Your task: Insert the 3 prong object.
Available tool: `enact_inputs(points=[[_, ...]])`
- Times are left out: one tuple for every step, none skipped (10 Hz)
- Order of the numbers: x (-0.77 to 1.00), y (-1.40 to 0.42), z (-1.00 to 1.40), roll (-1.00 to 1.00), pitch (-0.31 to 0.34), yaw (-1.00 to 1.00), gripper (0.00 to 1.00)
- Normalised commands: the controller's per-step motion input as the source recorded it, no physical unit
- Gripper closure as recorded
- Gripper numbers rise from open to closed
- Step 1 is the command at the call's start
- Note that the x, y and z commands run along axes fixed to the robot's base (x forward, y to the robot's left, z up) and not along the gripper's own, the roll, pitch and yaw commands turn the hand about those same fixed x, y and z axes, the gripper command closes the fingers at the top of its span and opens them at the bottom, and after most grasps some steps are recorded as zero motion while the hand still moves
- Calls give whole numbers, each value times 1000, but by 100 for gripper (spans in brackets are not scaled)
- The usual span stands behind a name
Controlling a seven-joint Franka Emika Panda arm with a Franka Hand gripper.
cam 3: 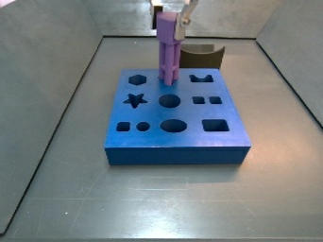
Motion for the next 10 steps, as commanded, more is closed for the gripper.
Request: enact_inputs(points=[[0, 0, -303, -13, -11, -474, 100], [-17, 0, -343, 0, -20, -449, 100], [-91, 0, -371, -27, -49, -563, 100], [-71, -6, -371, -9, -39, -520, 100], [-123, -14, -354, 0, 0, -197, 100], [-229, -29, -331, 46, -16, 0, 100], [-146, -29, -314, 37, -50, 0, 100], [-94, -80, -266, 119, -4, 0, 100], [-46, 0, 0, 0, -74, 11, 100], [0, 0, 0, 0, 0, 0, 100]])
